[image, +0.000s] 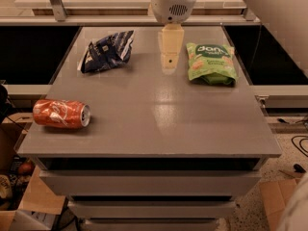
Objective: Move blue chip bag near coke can
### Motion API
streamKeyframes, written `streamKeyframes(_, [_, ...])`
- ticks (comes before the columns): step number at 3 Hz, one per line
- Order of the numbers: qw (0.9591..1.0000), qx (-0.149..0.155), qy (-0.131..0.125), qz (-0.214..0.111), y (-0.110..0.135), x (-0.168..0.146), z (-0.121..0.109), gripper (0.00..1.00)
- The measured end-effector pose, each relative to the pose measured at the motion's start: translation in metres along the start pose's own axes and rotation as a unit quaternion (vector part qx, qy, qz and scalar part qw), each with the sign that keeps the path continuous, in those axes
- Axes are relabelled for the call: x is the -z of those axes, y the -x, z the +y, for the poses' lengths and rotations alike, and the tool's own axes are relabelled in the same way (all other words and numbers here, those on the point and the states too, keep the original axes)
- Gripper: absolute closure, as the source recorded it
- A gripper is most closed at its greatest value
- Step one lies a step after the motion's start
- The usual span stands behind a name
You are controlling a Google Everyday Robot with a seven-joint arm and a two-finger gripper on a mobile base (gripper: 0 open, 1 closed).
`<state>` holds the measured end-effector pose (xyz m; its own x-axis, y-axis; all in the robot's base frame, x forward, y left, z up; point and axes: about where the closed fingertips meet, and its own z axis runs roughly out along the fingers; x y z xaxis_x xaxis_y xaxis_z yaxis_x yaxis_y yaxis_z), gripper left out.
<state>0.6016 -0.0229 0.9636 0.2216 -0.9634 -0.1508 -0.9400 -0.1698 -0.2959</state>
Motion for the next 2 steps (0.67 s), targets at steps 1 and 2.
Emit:
streamKeyframes(1, [1.0000, 0.000, 0.000, 0.000, 0.000, 0.000, 0.000, 0.00])
streamKeyframes(2, [0.9998, 0.015, -0.008, -0.006, 0.009, -0.005, -0.014, 0.00])
